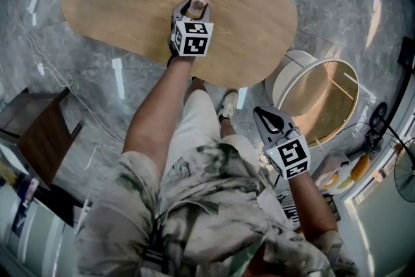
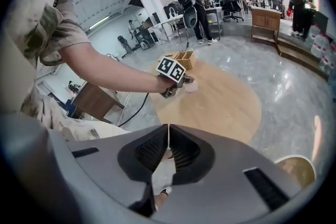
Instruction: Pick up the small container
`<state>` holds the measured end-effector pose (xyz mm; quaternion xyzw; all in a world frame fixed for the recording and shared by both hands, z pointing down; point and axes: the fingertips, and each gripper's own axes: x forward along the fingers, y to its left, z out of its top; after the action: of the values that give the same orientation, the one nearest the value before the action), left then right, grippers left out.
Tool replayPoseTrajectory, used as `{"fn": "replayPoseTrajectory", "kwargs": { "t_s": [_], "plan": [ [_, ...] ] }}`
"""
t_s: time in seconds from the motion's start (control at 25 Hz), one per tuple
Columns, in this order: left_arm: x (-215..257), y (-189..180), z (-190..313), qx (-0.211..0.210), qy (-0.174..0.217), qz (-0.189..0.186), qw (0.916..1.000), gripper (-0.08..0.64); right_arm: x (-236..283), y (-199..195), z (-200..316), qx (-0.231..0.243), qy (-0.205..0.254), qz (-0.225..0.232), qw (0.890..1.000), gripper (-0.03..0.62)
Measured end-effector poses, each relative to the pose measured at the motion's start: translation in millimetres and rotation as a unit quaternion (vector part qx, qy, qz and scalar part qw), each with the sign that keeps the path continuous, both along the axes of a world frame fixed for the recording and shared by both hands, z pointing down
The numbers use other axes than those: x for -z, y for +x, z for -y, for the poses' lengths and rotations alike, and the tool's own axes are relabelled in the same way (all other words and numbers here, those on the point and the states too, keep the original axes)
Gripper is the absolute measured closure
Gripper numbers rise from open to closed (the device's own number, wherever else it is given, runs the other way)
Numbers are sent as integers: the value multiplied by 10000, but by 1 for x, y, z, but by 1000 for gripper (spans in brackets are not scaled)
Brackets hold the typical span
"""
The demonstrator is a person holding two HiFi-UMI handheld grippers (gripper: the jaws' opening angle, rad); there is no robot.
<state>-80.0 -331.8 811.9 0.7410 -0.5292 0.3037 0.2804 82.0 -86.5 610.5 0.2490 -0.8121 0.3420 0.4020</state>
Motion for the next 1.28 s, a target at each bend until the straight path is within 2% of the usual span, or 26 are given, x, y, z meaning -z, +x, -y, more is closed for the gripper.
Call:
{"fn": "replayPoseTrajectory", "kwargs": {
  "t_s": [0.44,0.8,1.28],
  "plan": [
    [-4,5,8,31,378,207,9991,387,-13,1,-5,-28,-79,-62,9999,563],
    [-3,3,6,-56,325,180,9993,408,-11,8,0,-27,136,-104,9998,563],
    [42,10,2,-195,463,106,9987,410,8,10,5,-139,383,132,9991,563]
  ]
}}
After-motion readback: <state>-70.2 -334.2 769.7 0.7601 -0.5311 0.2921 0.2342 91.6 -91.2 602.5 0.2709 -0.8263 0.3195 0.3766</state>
